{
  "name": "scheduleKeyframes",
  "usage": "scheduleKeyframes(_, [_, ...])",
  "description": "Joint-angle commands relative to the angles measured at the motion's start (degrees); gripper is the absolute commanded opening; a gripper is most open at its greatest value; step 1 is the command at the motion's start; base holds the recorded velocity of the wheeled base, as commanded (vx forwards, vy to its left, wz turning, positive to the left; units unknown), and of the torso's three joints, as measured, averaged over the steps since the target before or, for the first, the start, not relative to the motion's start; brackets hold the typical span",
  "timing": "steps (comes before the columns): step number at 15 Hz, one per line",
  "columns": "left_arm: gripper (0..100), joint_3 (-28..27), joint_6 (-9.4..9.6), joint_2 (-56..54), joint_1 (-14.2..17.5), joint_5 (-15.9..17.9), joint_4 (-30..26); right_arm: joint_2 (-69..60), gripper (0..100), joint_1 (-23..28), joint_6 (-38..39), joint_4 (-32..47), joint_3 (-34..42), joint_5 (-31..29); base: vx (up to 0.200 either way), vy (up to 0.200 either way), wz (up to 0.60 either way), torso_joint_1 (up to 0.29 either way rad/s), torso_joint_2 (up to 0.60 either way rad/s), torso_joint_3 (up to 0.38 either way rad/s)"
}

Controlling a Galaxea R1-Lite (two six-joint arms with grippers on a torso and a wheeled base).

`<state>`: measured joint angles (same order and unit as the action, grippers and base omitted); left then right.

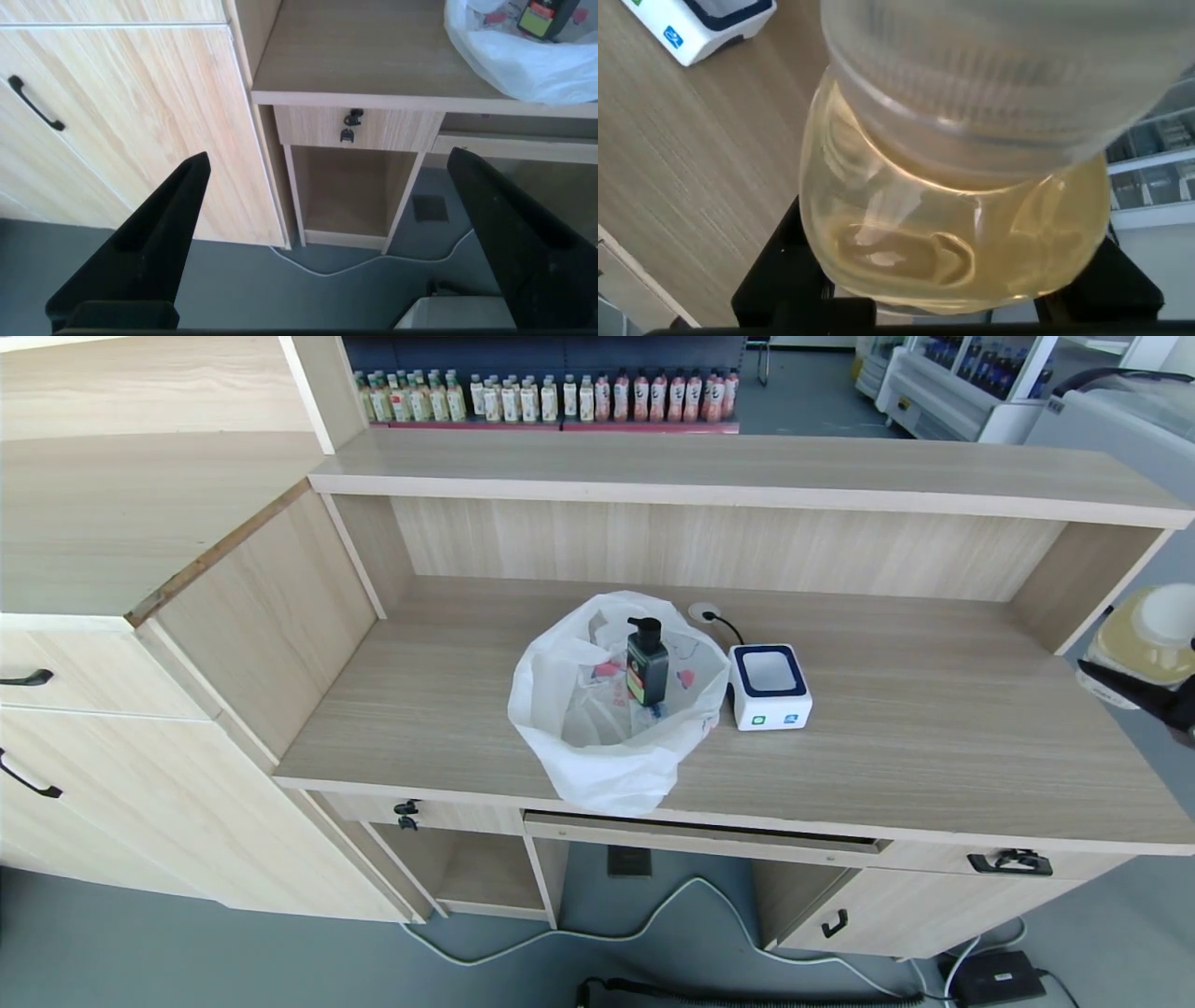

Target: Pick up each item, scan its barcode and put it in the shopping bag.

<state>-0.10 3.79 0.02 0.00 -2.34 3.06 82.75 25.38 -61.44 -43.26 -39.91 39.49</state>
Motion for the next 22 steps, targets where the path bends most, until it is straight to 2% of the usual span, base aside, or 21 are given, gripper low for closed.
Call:
scheduleKeyframes(1, [100,0.0,-0.01,0.0,0.0,0.0,0.0,3.6,0,0.5,-2.5,-0.2,-3.8,0.2,0.0,0.0,0.6,0.002,0.01,0.002])
scheduleKeyframes(3, [100,0.0,-0.01,0.0,0.0,0.0,0.0,6.8,0,0.5,-7.5,-2.3,-6.6,0.3,0.0,0.0,0.6,-0.002,0.0,0.002])
scheduleKeyframes(7, [100,0.0,-0.01,0.0,0.0,0.0,0.0,13.0,0,-3.6,-8.5,-11.3,-7.1,1.9,0.0,0.0,0.6,0.008,0.01,0.001])
scheduleKeyframes(10, [100,0.0,-0.01,0.0,0.0,0.0,0.0,22.6,0,-7.3,-8.9,-24.6,-6.1,4.0,0.0,0.0,0.0,0.0,0.0,0.0])
scheduleKeyframes(12, [100,0.0,-0.01,0.0,0.0,0.0,0.0,26.2,0,-7.9,-9.7,-29.2,-5.6,4.8,0.0,0.0,0.0,0.0,0.0,0.0])
scheduleKeyframes(16, [100,0.0,-0.01,0.0,0.0,0.0,0.0,29.9,0,-8.0,-12.7,-30.4,-3.2,7.6,0.0,0.0,0.0,0.0,0.0,0.0])
scheduleKeyframes(22, [100,0.0,-0.01,0.0,0.0,0.0,0.0,35.1,0,-9.0,-13.1,-36.1,-3.0,7.8,0.0,0.0,0.0,0.0,0.0,0.0])
